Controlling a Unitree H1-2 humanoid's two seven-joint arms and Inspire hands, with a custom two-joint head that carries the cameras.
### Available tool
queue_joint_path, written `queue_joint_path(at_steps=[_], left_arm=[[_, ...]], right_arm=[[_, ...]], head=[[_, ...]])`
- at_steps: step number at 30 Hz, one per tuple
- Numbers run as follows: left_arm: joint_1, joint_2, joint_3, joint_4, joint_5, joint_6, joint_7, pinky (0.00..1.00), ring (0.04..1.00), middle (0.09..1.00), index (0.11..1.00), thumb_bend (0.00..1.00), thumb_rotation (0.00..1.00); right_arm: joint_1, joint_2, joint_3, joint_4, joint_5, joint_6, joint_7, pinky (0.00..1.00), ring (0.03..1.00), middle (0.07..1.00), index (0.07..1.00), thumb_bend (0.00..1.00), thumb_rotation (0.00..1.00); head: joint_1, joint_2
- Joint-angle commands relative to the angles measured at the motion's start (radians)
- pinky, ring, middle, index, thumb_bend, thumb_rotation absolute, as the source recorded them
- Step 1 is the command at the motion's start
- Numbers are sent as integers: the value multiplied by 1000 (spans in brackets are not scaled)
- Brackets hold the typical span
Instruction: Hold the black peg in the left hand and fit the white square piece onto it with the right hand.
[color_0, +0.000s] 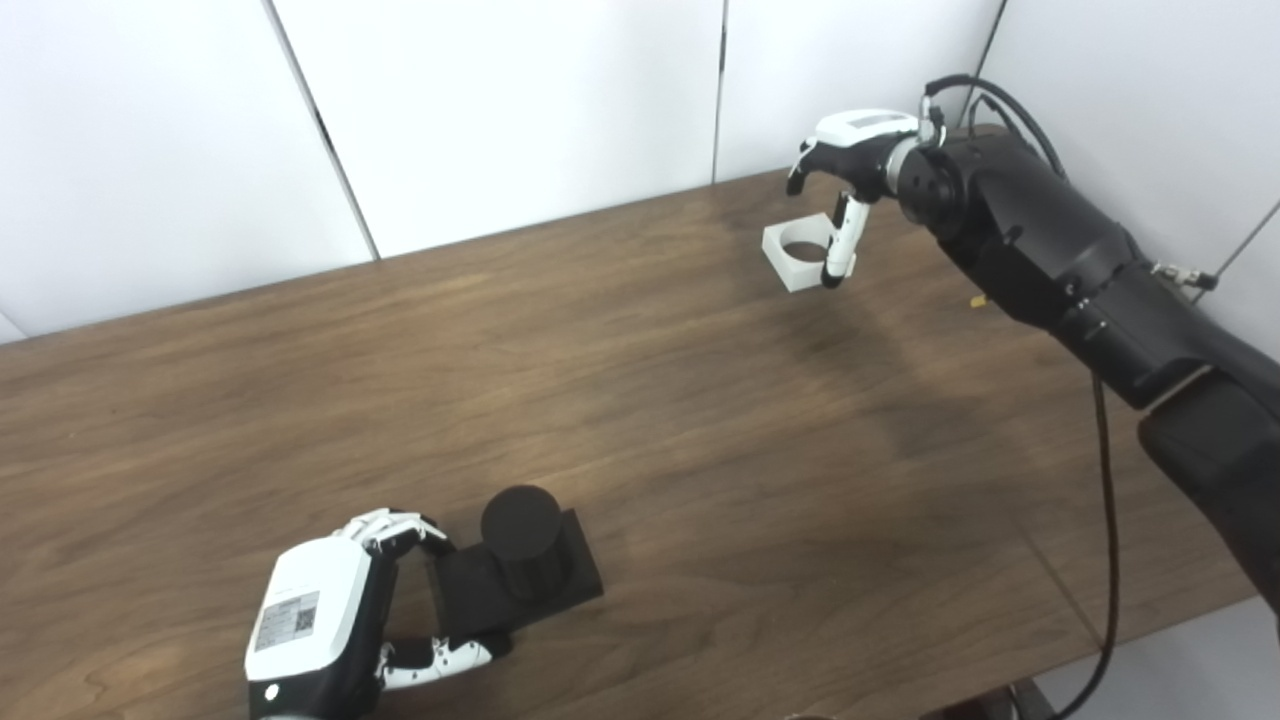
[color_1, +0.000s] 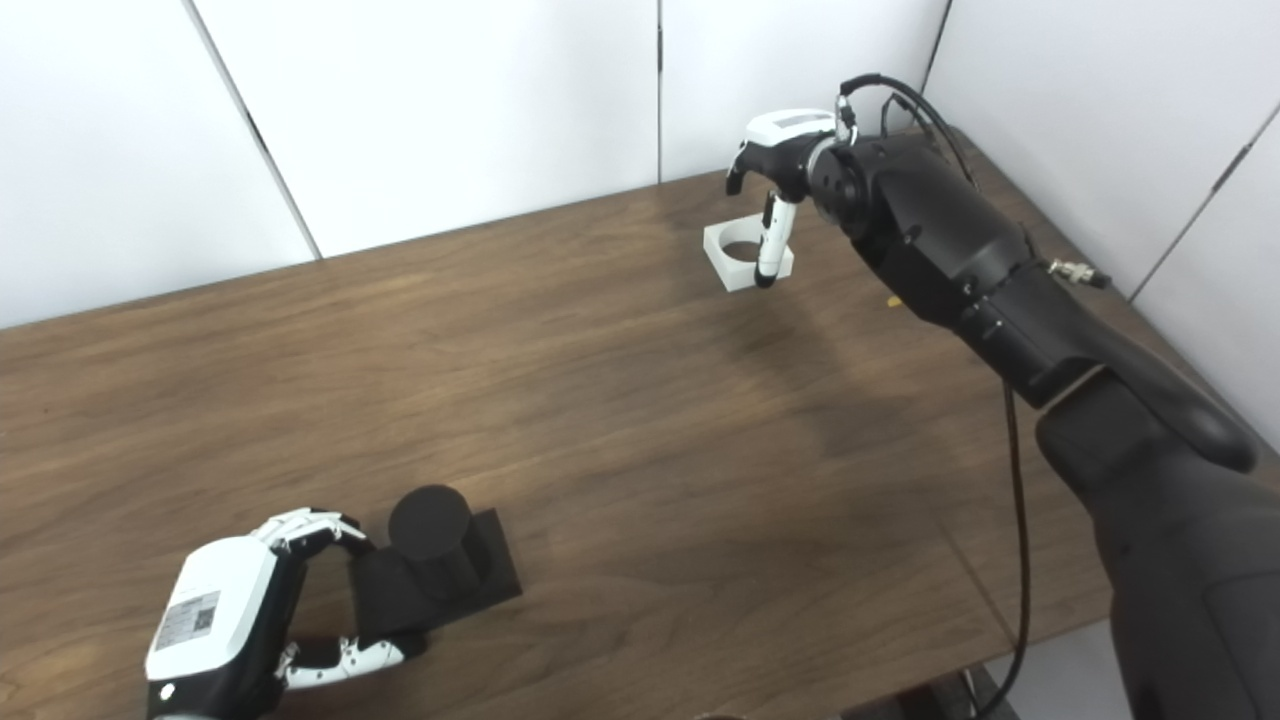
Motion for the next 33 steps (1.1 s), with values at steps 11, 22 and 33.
queue_joint_path(at_steps=[11, 22, 33], left_arm=[[33, 22, -7, 42, 0, 30, -65, 736, 809, 734, 490, 516, 48], [35, 20, -3, 28, -5, 34, -70, 727, 808, 734, 490, 516, 47], [36, 16, -5, 19, 9, 43, -80, 732, 806, 735, 490, 516, 48]], right_arm=[[-70, -8, 0, 51, -41, -31, -34, 1000, 1000, 991, 819, 1000, 183], [-43, 5, -13, 64, -27, -38, -60, 1000, 1000, 981, 808, 976, 195], [-18, 24, -13, 96, -16, -56, -97, 1000, 1000, 971, 820, 970, 214]], head=[[-1, 1], [8, 11], [18, 16]])
